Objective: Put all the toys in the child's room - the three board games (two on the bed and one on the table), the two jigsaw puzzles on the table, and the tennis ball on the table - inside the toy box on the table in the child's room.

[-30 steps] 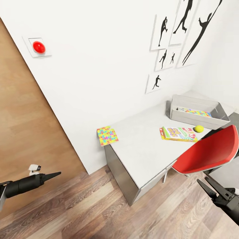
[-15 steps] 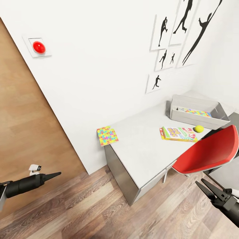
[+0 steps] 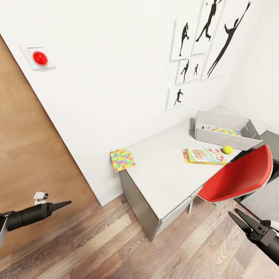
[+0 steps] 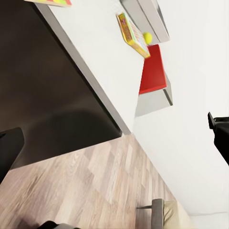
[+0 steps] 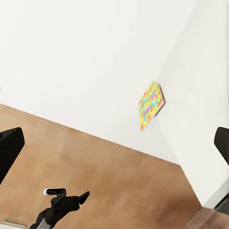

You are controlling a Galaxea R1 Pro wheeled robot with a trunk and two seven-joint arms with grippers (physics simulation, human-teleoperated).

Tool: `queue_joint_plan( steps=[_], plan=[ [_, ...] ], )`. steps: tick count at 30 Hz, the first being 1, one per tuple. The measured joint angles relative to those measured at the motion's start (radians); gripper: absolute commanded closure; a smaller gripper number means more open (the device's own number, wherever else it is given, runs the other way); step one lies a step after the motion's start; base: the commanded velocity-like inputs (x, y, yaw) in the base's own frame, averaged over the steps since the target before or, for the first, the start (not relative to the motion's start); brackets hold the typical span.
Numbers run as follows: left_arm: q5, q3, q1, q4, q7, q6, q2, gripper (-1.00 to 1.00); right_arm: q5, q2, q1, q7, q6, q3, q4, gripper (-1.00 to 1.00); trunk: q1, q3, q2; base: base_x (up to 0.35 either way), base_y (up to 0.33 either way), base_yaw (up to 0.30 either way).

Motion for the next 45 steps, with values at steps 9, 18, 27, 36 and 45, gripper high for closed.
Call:
queue_joint_plan(
  steps=[9, 18, 27, 36, 45],
  plan=[
    [0.0, 0.0, 0.001, 0.0, 0.0, 0.0, 0.0, -1.0, 0.0, 0.005, 0.0, 0.0, -0.001, 0.0, 0.0, -1.0, 0.0, 0.013, 0.0, 0.0, 0.0, -0.156],
    [0.0, 0.0, 0.0, 0.0, 0.0, 0.0, 0.0, -1.0, 0.0, 0.006, 0.0, 0.0, -0.001, 0.0, 0.0, -1.0, 0.0, 0.026, 0.0, 0.0, 0.025, -0.16],
    [0.0, 0.001, 0.0, 0.0, 0.0, 0.0, 0.0, -1.0, 0.001, 0.006, 0.0, 0.0, -0.001, 0.001, 0.0, -1.0, 0.0, 0.039, 0.0, 0.0, 0.097, -0.161],
    [0.0, 0.0, 0.0, 0.0, 0.0, 0.0, 0.0, -1.0, 0.002, 0.01, 0.0, 0.0, -0.001, 0.001, -0.001, -1.0, 0.0, 0.052, 0.0, 0.0, 0.019, -0.161],
    [0.0, 0.0, 0.0, 0.0, 0.0, 0.0, 0.0, -1.0, 0.002, 0.019, 0.0, 0.0, -0.001, 0.001, -0.001, -1.0, 0.0, 0.065, 0.0, 0.0, 0.002, -0.13]
  ],
)
